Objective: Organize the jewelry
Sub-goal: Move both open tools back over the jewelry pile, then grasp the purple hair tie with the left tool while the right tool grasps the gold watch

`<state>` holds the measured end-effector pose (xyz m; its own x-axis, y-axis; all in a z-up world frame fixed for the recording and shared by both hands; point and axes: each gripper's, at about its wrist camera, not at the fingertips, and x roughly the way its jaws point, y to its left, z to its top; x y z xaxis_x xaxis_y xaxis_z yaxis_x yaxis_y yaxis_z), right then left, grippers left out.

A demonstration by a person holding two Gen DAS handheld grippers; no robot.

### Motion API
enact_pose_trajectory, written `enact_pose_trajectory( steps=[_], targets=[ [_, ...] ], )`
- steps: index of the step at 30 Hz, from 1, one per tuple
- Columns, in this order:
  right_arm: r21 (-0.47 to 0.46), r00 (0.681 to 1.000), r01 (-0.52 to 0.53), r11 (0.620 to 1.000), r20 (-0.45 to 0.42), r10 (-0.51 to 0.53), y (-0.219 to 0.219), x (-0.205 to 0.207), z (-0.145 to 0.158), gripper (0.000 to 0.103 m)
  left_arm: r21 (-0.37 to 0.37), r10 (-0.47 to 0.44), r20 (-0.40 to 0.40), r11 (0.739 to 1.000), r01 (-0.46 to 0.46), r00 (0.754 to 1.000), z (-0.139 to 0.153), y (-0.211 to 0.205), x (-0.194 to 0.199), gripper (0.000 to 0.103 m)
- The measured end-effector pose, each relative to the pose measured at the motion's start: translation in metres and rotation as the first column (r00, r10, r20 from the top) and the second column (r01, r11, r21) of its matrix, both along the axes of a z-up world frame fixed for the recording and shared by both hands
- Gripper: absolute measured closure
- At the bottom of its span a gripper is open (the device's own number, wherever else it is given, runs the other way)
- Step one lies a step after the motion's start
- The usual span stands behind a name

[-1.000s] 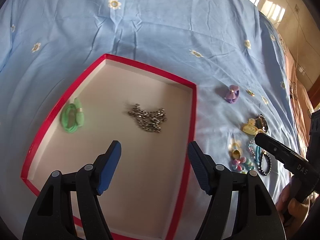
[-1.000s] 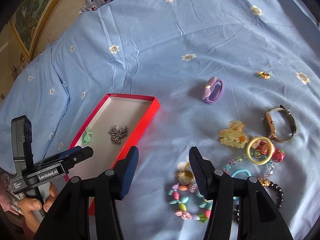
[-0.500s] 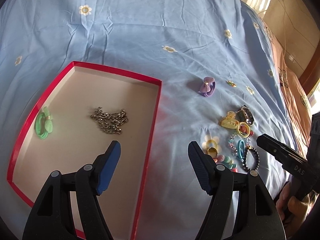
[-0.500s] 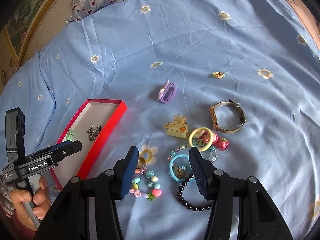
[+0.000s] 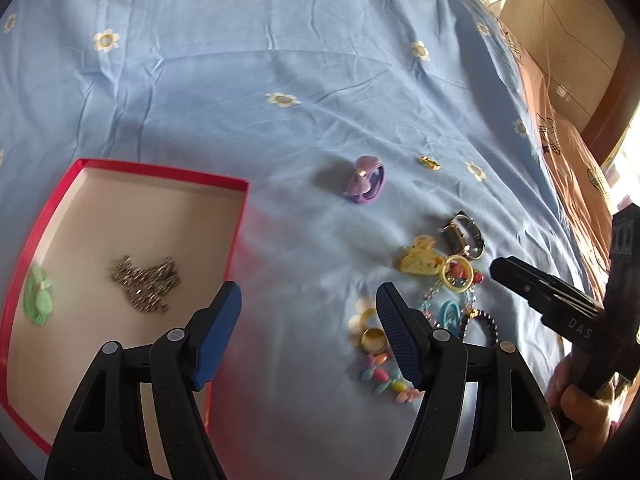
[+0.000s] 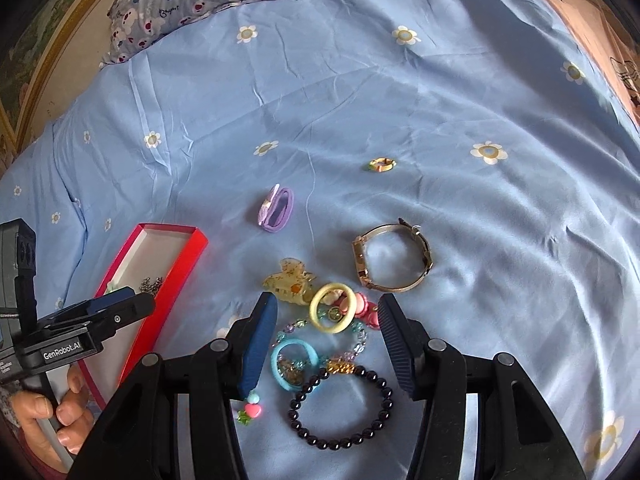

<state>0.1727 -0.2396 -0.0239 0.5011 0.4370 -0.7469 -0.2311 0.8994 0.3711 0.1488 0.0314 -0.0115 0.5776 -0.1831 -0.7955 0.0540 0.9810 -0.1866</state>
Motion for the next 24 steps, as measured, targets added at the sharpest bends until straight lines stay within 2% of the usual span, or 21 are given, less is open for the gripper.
enact_pose_trajectory(
  steps=[3,9,13,19,22,24],
  targets=[
    [-0.004,1.0,0.012,1.0,-0.017,-0.012,-0.002,0.011,-0.005,0.051,0.014,-0.018,0.006,1.0,0.018,1.0,0.001,-0.01,0.016,0.033],
    [-0.02,0.999,0.004,1.0,-0.039,-0.004,0.0,0.031,-0.015,0.062,-0.004,-0.048,-0.019,0.999,0.048,0.999,-0.008,-0.025,0.058,0.033],
    [-0.054,0.998,-0.003,0.999,-0.065,-0.001,0.005,0.043,-0.026,0.076,-0.025,-0.068,-0.048,0.997,0.067,0.997,-0.018,-0.035,0.087,0.033],
    [-0.053,0.995,-0.007,0.999,-0.101,0.002,0.004,0.054,-0.039,0.077,0.008,-0.088,-0.063,0.996,0.089,0.994,-0.031,-0.054,0.12,0.035],
    [-0.059,0.994,-0.017,0.998,-0.109,0.01,0.006,0.056,-0.043,0.077,0.014,-0.09,-0.073,0.996,0.091,0.993,-0.039,-0.059,0.132,0.045],
    [-0.061,0.994,-0.016,0.998,-0.11,0.009,0.005,0.058,-0.045,0.077,0.001,-0.098,-0.09,0.995,0.099,0.991,-0.046,-0.059,0.138,0.066]
  ],
)
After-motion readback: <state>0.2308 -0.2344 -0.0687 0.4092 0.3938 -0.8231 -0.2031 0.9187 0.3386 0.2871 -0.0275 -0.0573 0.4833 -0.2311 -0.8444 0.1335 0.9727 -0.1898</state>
